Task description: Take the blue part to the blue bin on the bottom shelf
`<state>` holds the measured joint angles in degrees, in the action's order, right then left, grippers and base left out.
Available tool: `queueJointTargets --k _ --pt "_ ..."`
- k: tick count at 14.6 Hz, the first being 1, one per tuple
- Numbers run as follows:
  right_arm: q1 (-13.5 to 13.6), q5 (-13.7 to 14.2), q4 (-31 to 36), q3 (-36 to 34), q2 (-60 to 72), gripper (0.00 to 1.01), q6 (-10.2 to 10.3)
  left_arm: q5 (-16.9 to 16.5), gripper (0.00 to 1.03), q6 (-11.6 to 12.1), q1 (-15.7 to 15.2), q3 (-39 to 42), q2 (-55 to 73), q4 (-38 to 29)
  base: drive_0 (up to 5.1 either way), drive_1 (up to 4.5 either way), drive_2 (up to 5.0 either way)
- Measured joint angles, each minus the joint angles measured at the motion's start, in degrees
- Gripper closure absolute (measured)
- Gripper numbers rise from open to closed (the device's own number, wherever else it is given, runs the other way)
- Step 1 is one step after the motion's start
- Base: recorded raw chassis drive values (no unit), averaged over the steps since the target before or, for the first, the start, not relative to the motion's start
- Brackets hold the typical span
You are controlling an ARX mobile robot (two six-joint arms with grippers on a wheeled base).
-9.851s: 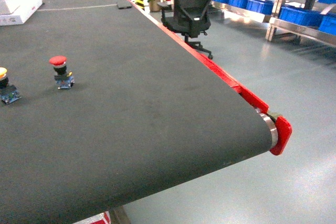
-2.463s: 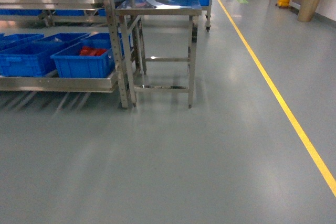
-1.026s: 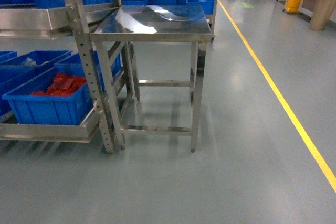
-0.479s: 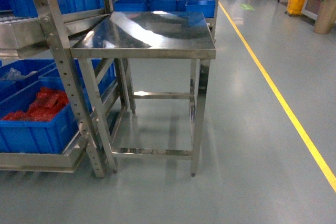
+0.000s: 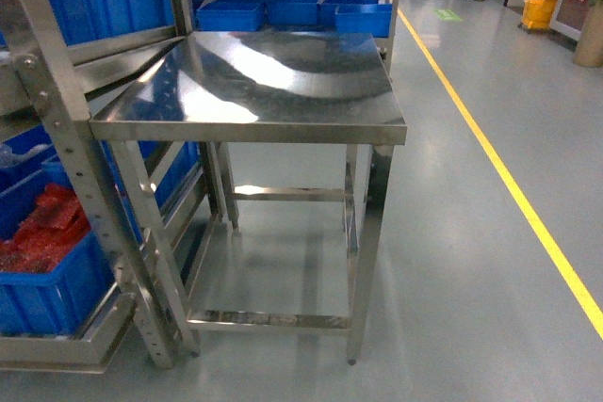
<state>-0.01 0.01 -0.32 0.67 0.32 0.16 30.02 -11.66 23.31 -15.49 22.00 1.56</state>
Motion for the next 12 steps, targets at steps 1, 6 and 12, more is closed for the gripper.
queueJointTargets --k 1,6,12 --pt "0.0 0.0 0.1 0.0 0.0 0.03 0.0 0.1 0.6 0.0 0.0 0.0 0.0 0.0 -0.1 4.08 -4.3" --pt "0.0 0.0 0.4 0.0 0.0 0.03 0.0 0.0 0.6 0.0 0.0 0.0 0.0 0.1 -0.1 4.12 -4.3" --pt "0.0 0.1 0.0 0.0 0.0 0.03 0.0 0.0 0.6 0.0 0.0 0.0 0.1 0.1 -1.6 1.98 -0.3"
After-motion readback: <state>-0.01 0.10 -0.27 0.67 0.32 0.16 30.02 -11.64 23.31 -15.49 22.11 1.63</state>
